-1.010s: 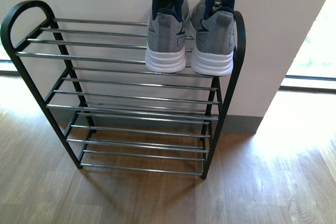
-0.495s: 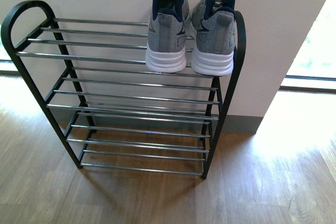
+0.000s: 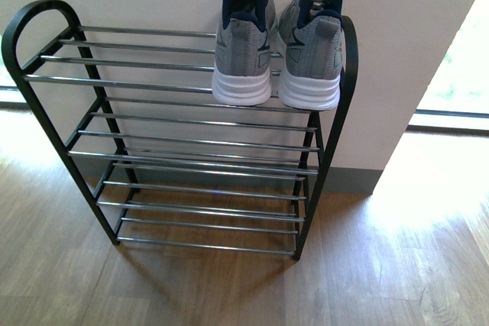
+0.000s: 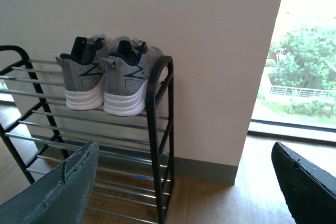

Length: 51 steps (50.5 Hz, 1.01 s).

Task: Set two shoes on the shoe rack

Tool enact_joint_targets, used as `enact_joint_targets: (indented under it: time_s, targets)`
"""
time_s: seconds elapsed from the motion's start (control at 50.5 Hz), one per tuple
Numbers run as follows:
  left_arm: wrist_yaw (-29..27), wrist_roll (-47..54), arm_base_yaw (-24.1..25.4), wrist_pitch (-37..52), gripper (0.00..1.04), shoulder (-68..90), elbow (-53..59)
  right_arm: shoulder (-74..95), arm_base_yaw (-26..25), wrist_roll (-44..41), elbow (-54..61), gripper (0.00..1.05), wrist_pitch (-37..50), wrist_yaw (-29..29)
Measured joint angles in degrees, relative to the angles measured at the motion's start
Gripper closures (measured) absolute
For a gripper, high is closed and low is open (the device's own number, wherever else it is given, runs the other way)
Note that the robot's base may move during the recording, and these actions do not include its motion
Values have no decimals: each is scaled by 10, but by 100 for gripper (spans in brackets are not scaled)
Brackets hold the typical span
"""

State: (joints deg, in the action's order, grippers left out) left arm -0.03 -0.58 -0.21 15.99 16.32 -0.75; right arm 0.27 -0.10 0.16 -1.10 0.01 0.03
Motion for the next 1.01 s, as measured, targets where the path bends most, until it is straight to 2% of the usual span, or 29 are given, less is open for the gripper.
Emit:
enact_joint_targets:
  time_s: [0.376,0.515,0.871,0.99,1.01]
  targets:
    - [0,0,0,-58,104,-62,0,0,0,0,0,9,0,0]
    - [0,0,0,-156,104,-150,0,0,0,0,0,9,0,0]
    - [0,0,1,-160,104,-154,0,0,0,0,0,9,0,0]
    - [0,0,1,-160,84,-154,0,0,0,0,0,9,0,0]
    - [0,0,1,-160,78,-154,0,0,0,0,0,9,0,0]
